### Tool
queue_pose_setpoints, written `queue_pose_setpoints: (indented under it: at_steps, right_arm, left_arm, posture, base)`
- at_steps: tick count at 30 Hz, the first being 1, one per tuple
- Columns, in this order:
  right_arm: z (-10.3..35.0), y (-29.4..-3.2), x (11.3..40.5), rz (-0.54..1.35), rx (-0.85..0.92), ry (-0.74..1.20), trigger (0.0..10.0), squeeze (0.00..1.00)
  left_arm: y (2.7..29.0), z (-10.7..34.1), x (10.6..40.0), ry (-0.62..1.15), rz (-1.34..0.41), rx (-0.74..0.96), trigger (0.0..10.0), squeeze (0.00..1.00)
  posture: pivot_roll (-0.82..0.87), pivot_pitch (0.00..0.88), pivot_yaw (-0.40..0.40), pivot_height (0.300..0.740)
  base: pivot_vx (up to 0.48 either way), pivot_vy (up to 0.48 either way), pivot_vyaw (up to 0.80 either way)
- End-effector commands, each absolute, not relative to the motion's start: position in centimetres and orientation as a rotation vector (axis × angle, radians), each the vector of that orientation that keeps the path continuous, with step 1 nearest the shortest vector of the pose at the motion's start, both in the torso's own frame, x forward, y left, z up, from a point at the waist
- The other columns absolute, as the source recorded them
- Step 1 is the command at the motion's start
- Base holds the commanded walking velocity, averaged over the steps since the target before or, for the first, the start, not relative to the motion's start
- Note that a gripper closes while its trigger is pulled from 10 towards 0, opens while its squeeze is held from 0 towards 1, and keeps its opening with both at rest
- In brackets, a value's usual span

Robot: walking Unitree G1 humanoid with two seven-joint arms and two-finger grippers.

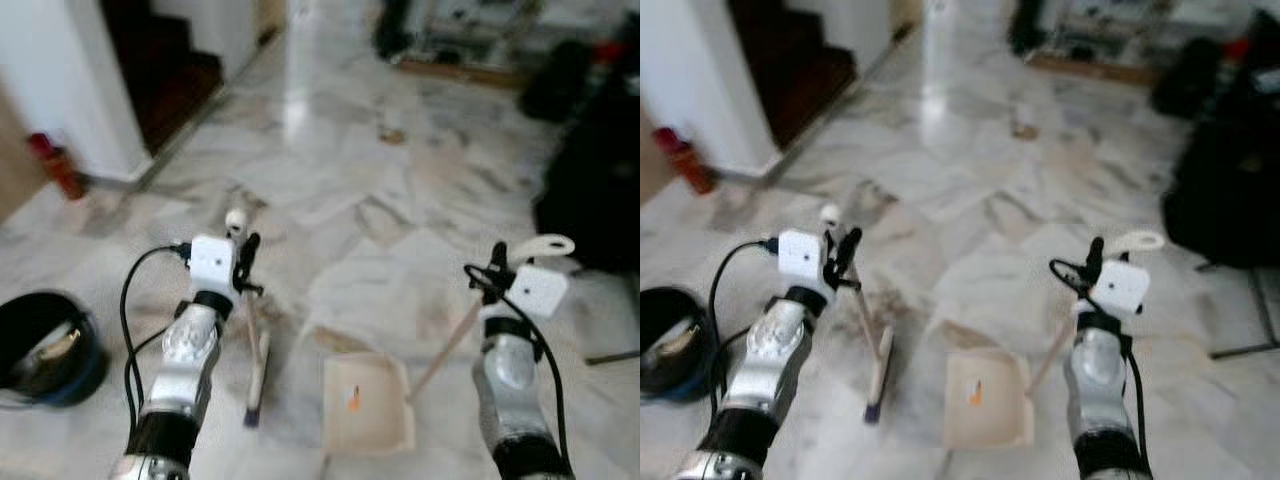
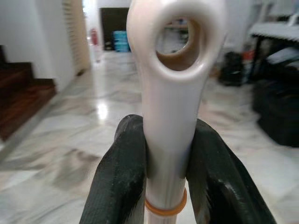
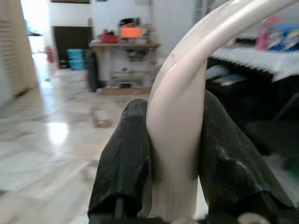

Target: Sweep floor

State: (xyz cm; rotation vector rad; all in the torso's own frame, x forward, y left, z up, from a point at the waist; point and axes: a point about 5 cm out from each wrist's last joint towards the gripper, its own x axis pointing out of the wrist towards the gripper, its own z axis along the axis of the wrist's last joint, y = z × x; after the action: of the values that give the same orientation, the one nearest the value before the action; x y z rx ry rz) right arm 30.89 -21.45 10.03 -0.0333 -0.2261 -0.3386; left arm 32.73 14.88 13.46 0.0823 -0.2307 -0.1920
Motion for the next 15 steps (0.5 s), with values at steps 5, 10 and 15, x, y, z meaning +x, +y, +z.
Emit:
queue_pose_setpoints:
  at_steps: [5,10,15]
  right_arm:
    - [11.65,-20.78,31.41,-0.307,-0.032,-0.301,10.0,0.0]
    - [11.65,-20.67,31.41,-0.292,-0.036,-0.299,10.0,0.0]
    - [11.61,-20.74,31.42,-0.298,-0.044,-0.292,10.0,0.0]
  left_arm:
    - [15.72,14.09,32.91,-0.264,-0.149,0.102,10.0,0.0]
    - [15.78,13.99,32.92,-0.26,-0.14,0.103,10.0,0.0]
    - [15.73,13.96,32.95,-0.259,-0.137,0.101,10.0,0.0]
  posture:
    - [0.16,0.088,-0.089,0.74]
    - [0.16,0.088,-0.092,0.74]
    - [0.16,0.088,-0.093,0.74]
  base:
    - [0.0,0.0,0.0]
    - [0.178,0.0,0.0]
    - [0.345,0.0,0.0]
